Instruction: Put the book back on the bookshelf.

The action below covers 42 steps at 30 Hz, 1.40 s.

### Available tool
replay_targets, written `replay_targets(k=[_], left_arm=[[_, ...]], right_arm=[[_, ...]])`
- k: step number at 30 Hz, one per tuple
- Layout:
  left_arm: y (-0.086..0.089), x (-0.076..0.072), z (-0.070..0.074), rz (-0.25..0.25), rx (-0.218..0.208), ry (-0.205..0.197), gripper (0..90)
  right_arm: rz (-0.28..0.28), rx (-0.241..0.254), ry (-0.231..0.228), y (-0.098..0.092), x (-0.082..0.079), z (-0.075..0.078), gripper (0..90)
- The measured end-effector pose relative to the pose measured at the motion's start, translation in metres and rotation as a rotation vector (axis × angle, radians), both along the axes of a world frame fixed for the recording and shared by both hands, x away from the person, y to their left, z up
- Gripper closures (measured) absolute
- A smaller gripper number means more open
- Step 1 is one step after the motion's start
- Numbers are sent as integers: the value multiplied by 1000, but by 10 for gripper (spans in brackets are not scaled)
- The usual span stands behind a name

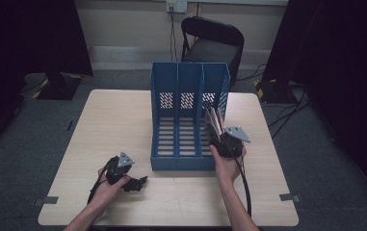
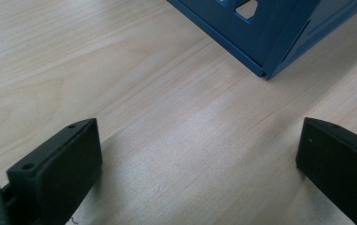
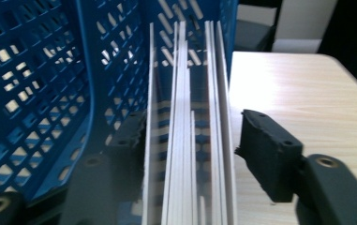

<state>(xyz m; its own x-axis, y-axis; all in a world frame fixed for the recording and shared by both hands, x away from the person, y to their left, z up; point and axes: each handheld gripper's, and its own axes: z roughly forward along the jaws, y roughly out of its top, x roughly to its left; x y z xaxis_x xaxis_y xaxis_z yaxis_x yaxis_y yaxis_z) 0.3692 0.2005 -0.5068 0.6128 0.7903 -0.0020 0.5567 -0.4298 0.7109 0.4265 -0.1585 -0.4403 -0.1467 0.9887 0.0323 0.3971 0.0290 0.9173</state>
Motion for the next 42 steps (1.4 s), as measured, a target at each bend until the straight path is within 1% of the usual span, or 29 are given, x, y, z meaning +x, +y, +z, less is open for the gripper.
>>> replay_targets(k=[1,3,5,7,15,17,19,22,24,27,29,32,34,36,38,41,42], left_arm=[[0,0,0,0,1,0,1],[0,0,0,0,0,0,1],[0,0,0,1,0,0,1],[0,0,0,0,1,0,1],[0,0,0,0,0,0,0],[0,0,0,1,0,-1,1],[0,0,0,1,1,-1,1],[0,0,0,0,-1,0,0],[0,0,0,-1,2,0,0],[0,0,0,-1,1,0,0],[0,0,0,-1,-1,1,0],[0,0,0,-3,1,0,0],[0,0,0,-3,1,0,0],[0,0,0,-4,1,0,0],[0,0,0,-4,1,0,0],[0,0,0,-4,1,0,0],[0,0,0,-4,2,0,0]], right_arm=[[9,13,6,-1,1,0,382],[25,37,16,-3,2,0,367],[35,41,14,-3,2,0,340],[46,45,28,-4,2,1,311],[115,49,12,-5,-1,8,186],[123,60,14,-7,-1,10,171],[133,81,24,-10,-1,12,150],[141,81,32,-13,-3,15,140],[161,89,37,-16,-5,17,139],[197,112,63,-17,-8,21,139],[215,95,68,-17,-10,22,139],[237,94,65,-21,-14,25,139],[262,95,79,-24,-17,26,139],[264,80,87,-28,-21,27,139],[272,82,82,-34,-25,29,140],[296,108,67,-43,-33,32,139],[311,116,62,-46,-35,32,139]])
